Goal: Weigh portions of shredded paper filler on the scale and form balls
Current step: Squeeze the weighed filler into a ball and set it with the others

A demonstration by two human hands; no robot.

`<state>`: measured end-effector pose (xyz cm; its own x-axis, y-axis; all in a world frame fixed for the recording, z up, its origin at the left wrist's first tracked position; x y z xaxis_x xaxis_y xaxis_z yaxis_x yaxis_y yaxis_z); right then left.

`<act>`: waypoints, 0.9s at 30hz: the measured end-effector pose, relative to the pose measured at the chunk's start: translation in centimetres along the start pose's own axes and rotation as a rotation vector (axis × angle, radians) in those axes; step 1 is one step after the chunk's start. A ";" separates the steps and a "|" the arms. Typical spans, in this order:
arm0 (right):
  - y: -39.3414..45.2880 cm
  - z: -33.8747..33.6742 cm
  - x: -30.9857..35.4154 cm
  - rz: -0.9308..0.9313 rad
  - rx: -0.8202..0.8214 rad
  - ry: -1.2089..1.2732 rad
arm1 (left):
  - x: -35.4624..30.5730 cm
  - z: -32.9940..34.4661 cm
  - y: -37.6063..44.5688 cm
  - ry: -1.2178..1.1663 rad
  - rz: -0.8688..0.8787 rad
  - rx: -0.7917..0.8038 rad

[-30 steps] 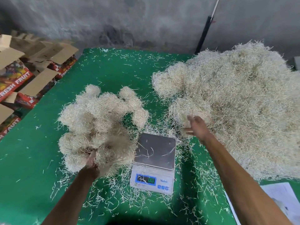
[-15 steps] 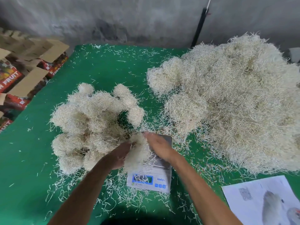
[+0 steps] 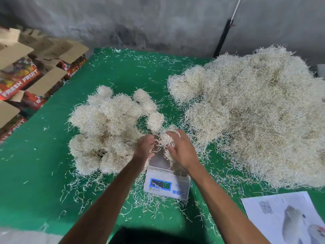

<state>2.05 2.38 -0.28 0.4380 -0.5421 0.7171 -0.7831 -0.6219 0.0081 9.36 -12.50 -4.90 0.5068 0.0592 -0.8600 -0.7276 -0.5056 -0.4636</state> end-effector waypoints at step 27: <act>-2.9 -0.3 -5.5 0.079 0.016 0.036 | 6.6 -3.8 -1.0 0.020 -0.076 -0.133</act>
<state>1.79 7.39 -4.02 0.3589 -0.5690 0.7399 -0.8070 -0.5875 -0.0603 15.13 -14.89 -9.28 0.5678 0.0853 -0.8187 -0.6199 -0.6101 -0.4935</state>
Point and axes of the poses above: each hand's wrist, its own y-axis towards the middle knuckle, its own z-axis out of the palm, x = y × z, the point moved 8 cm from there along y, towards the middle knuckle, and after that the axes turned 11 degrees about y, right-handed, at the moved point
